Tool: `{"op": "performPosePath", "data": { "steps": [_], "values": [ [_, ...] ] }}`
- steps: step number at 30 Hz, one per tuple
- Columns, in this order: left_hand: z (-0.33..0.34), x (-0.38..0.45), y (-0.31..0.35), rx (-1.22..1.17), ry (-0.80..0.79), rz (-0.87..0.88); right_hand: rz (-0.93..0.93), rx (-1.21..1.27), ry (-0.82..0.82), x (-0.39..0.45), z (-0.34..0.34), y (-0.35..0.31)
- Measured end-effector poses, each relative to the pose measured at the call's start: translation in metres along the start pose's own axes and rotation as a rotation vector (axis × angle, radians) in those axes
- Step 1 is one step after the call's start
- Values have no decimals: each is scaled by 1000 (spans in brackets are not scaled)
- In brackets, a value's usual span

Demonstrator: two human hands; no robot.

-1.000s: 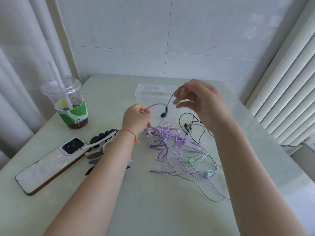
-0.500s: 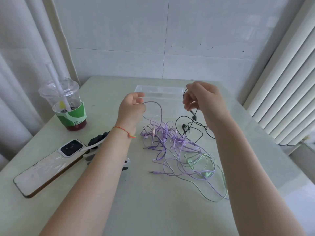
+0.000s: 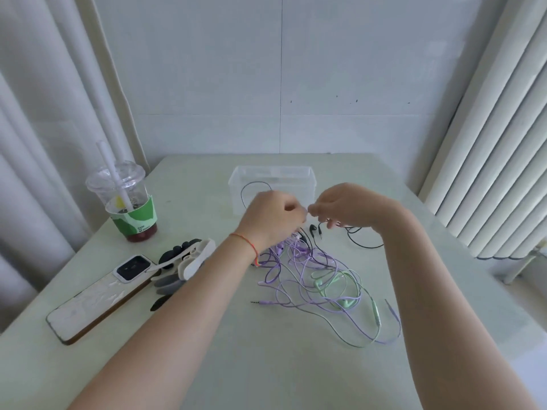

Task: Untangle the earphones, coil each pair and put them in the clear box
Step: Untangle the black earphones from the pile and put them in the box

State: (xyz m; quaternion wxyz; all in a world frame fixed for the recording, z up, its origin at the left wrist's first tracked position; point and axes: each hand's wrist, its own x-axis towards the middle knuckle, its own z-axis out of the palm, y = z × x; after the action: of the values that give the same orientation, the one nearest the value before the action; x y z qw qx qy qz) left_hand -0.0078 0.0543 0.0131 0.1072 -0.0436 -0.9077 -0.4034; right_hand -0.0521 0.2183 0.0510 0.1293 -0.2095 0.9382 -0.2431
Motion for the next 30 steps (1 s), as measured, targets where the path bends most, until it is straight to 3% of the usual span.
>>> {"op": "performPosePath", "data": {
  "steps": [4, 8, 11, 15, 20, 30],
  "values": [
    [14, -5, -5, 119, -61, -98, -9, -340, -357, -13, 3, -1],
    [18, -5, -2, 17, -63, -155, -30, -483, -374, -7, 16, -3],
    [20, -4, -4, 14, -90, -135, -81, -399, -331, -1, 26, -2],
    [22, -7, -12, -20, -117, -114, -130, -55, -169, -2, 19, 5],
    [30, -12, -5, -529, -195, -84, -85, 287, 125, -3, 9, 13],
    [20, 4, -12, -727, -132, -161, 100, 148, 561, 15, 6, 45]
  ]
}}
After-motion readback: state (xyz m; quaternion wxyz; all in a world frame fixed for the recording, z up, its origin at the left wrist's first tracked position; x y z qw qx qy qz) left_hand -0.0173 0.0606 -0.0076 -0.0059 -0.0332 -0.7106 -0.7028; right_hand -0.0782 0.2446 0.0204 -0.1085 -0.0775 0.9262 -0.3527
